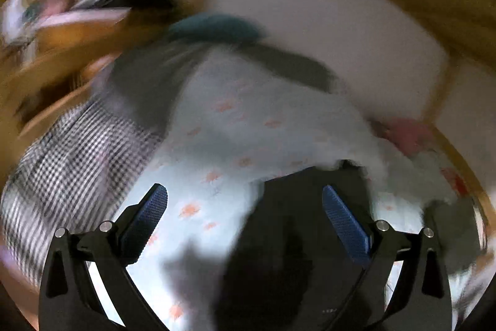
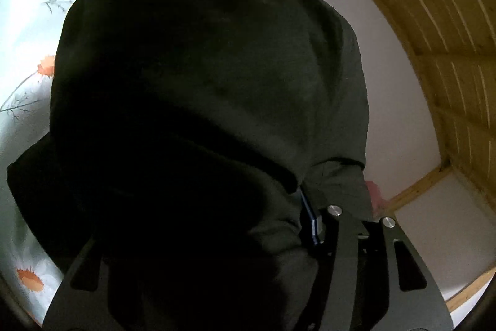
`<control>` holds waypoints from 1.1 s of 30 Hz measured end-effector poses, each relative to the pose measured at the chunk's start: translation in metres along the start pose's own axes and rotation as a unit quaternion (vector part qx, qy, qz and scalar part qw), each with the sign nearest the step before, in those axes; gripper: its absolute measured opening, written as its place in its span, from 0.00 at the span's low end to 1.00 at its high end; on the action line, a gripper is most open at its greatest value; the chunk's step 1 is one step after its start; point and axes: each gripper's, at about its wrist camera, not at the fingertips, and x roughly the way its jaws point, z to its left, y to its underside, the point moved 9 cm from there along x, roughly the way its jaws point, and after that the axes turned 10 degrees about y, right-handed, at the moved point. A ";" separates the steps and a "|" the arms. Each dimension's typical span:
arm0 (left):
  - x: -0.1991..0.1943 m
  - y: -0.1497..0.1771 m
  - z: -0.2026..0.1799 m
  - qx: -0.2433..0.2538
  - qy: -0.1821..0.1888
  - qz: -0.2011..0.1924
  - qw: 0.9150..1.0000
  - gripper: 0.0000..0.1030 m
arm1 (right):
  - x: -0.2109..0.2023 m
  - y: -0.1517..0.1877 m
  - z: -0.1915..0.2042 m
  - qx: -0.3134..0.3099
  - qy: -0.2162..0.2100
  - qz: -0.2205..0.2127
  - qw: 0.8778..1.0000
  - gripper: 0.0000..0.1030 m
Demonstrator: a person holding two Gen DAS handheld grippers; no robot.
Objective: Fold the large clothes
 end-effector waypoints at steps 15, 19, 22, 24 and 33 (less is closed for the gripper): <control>0.248 0.057 0.036 0.013 -0.060 0.225 0.972 0.95 | -0.088 0.021 -0.154 0.184 -0.297 -0.114 0.930 0.96; 0.252 0.067 0.052 -0.017 -0.058 0.212 0.975 0.96 | 0.007 0.025 -0.197 0.295 -0.319 0.015 0.901 0.96; 0.255 0.071 0.061 -0.014 -0.079 0.216 0.973 0.96 | 0.028 0.036 -0.149 0.255 -0.337 0.046 0.905 0.96; 0.258 0.077 0.063 -0.013 -0.087 0.214 0.973 0.96 | 0.018 0.046 -0.132 0.227 -0.300 0.042 0.926 0.96; 0.264 0.092 0.068 -0.008 -0.133 0.188 0.973 0.96 | 0.022 0.070 -0.141 0.224 -0.260 0.057 0.938 0.96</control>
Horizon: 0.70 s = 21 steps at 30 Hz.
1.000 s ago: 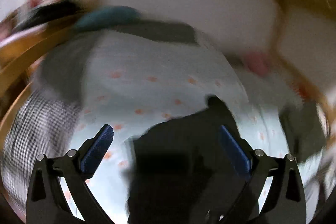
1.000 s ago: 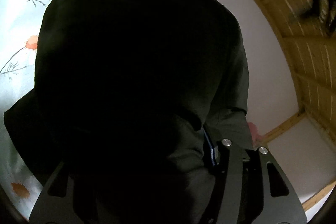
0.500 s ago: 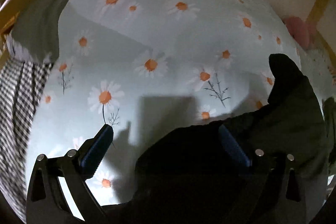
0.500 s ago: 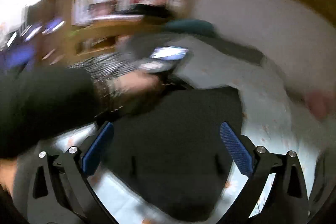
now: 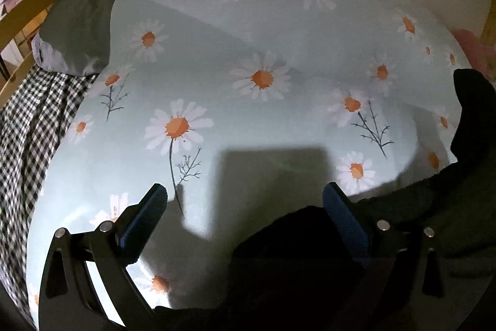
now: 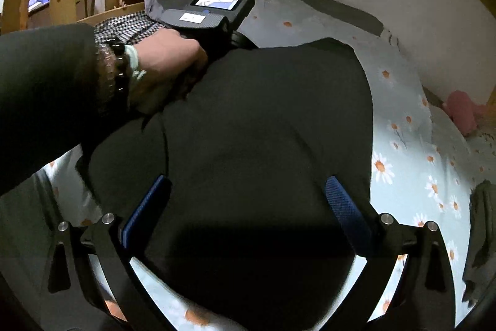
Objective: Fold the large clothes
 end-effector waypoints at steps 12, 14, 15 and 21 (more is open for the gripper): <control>-0.134 0.016 -0.041 -0.031 0.119 -0.082 0.989 0.94 | -0.004 0.033 -0.010 0.025 -0.017 0.023 0.999 0.97; -0.153 0.034 -0.062 -0.001 0.121 -0.080 0.989 0.94 | -0.006 0.035 -0.010 0.020 -0.018 0.025 0.999 0.97; -0.149 0.042 -0.068 0.030 0.105 -0.065 0.992 0.94 | -0.007 0.037 -0.012 0.016 -0.021 0.028 0.999 0.97; -0.124 0.070 -0.056 0.020 0.126 -0.070 0.989 0.96 | -0.020 0.051 -0.006 -0.047 -0.026 0.042 0.998 0.97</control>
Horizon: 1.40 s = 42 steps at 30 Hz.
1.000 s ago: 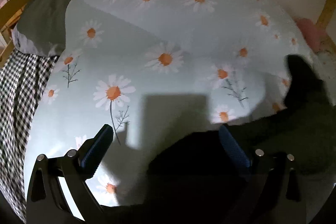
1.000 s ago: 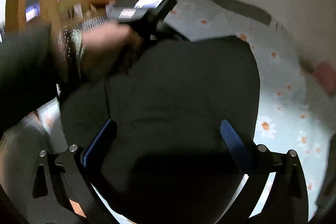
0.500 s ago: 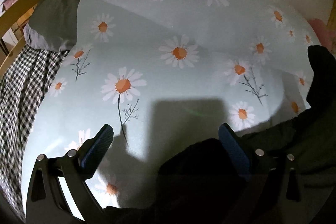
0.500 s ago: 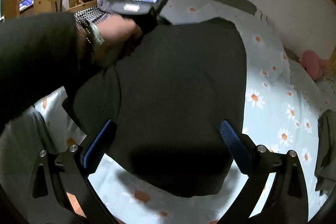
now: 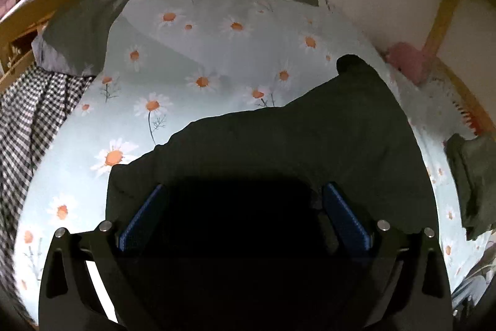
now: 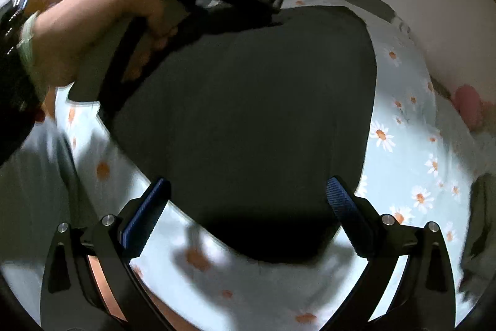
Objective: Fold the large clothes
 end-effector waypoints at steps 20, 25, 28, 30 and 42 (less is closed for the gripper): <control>-0.006 0.023 0.021 -0.017 0.021 -0.053 0.998 0.96 | 0.088 0.002 -0.146 0.333 -0.350 0.075 0.872 0.97; -0.005 0.024 0.024 -0.018 0.014 -0.056 0.998 0.96 | 0.116 -0.023 -0.116 0.331 -0.464 0.079 0.818 0.98; -0.006 0.025 0.033 -0.038 -0.005 -0.060 0.997 0.96 | 0.128 -0.033 -0.114 0.329 -0.481 0.073 0.809 0.98; -0.005 0.025 0.037 -0.045 -0.006 -0.058 0.997 0.96 | 0.133 -0.039 -0.111 0.318 -0.476 0.070 0.817 0.98; -0.004 0.028 0.043 -0.062 0.018 -0.058 0.996 0.96 | 0.139 -0.041 -0.098 0.312 -0.493 0.111 0.805 0.98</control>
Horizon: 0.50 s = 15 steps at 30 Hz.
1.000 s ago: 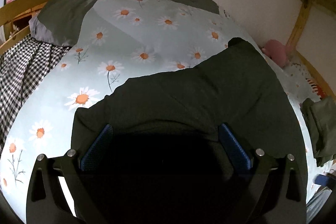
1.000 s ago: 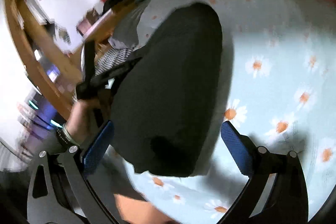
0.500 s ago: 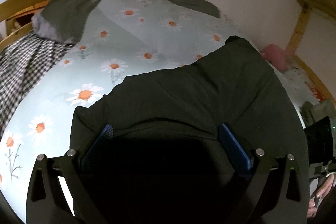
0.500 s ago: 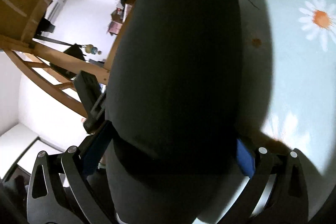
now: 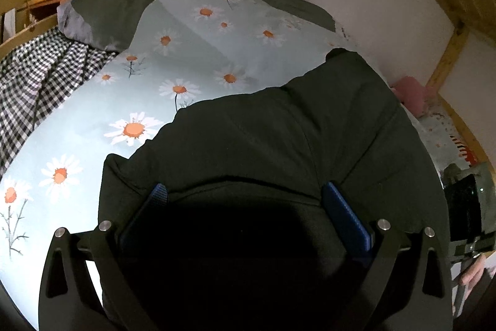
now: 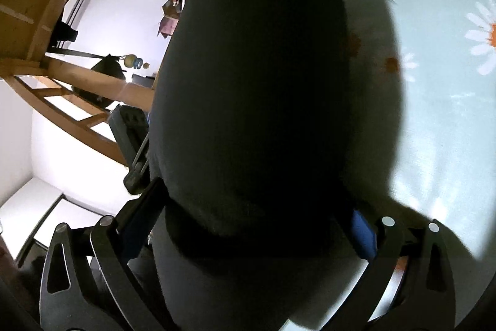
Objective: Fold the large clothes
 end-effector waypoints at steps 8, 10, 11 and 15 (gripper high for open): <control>-0.005 0.003 0.002 -0.001 0.020 -0.005 1.000 0.96 | -0.008 0.011 0.007 0.037 -0.002 -0.051 0.998 0.83; -0.004 0.005 -0.007 0.015 0.041 0.000 0.999 0.96 | -0.022 0.031 0.012 0.034 -0.009 -0.080 0.996 0.78; -0.004 0.007 -0.016 0.029 0.060 0.006 0.998 0.96 | -0.028 0.042 0.012 0.034 -0.015 -0.089 0.995 0.75; 0.003 0.024 -0.068 0.110 0.132 0.042 0.984 0.96 | -0.051 0.096 0.012 0.043 -0.042 -0.063 0.996 0.77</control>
